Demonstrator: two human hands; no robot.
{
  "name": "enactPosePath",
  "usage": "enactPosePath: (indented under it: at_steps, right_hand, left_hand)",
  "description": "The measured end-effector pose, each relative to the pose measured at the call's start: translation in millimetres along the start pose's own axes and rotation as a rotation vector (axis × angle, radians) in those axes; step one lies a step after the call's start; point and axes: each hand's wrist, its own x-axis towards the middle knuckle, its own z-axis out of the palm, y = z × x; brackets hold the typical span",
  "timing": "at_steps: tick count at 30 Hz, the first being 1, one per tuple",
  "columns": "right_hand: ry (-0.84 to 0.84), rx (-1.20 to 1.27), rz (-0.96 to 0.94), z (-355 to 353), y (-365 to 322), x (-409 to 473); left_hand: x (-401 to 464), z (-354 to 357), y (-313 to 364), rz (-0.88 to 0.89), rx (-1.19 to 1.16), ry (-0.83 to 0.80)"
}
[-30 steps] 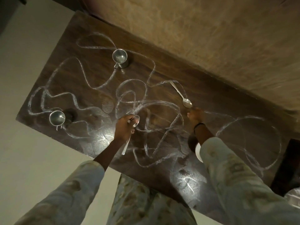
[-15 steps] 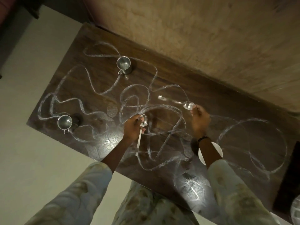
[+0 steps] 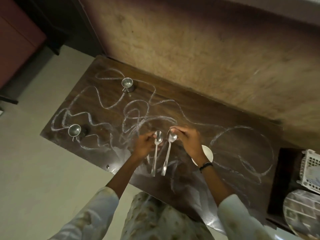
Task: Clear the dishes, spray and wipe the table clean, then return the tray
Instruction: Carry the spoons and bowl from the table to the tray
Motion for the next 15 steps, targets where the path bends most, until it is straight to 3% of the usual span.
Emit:
enactPosePath:
  at_steps: [15]
  right_hand:
    - [0.028, -0.172, -0.131, -69, -29, -111]
  left_hand:
    - [-134, 91, 12, 0.207, 0.088, -0.106]
